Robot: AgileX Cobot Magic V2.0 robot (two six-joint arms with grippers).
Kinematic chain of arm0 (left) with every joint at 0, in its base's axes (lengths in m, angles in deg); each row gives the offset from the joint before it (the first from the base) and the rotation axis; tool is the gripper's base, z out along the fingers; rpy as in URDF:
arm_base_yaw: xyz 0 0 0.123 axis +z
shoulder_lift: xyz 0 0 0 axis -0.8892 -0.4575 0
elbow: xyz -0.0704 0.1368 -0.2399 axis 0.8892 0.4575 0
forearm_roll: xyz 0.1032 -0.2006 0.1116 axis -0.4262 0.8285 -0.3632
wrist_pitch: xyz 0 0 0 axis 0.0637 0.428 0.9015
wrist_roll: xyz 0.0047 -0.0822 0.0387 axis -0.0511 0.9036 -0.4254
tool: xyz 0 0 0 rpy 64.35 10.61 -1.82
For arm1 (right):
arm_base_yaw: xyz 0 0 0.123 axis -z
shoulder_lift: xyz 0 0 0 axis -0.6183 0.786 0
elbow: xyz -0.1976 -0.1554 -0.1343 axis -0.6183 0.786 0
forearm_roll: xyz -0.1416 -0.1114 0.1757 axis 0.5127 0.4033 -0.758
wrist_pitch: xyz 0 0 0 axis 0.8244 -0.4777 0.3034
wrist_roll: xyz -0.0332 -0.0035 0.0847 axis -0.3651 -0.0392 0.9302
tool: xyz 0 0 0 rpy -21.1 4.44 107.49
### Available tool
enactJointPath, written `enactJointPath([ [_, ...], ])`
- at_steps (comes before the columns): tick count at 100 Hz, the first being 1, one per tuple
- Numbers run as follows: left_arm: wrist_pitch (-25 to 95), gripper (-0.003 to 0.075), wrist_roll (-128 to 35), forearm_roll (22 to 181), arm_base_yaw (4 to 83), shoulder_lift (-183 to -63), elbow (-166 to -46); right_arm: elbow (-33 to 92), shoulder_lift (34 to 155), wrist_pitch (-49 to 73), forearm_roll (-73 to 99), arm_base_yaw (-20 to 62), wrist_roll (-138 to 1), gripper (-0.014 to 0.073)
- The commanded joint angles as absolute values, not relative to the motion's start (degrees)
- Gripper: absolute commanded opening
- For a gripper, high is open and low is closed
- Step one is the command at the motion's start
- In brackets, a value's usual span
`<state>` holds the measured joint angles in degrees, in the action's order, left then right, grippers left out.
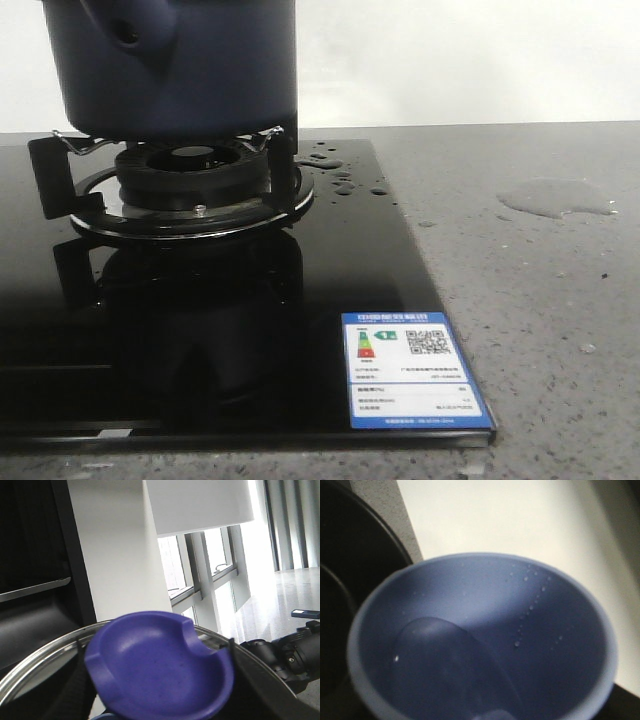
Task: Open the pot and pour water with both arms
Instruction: 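Tilt the cup with the right gripper, pouring water into the saucepan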
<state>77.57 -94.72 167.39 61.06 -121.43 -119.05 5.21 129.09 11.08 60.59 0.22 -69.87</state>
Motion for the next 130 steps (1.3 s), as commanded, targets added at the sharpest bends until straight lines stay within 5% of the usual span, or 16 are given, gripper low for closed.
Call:
enactJointPath([
  [1,75.93,0.0295,-94.14,172.46,61.11,-120.51,-121.04,2.69,126.92,19.47,66.6,-0.06,-69.98,0.0267],
  [92,76.63,0.0295,-94.14,172.46,61.11,-120.51,-120.94,2.69,130.72,17.53,117.38,-0.06,-69.98,0.0267],
  [130,76.89,0.0295,-94.14,172.46,61.11,-120.51,-120.94,2.69,130.72,17.43,121.77,-0.06,-69.98,0.0267],
])
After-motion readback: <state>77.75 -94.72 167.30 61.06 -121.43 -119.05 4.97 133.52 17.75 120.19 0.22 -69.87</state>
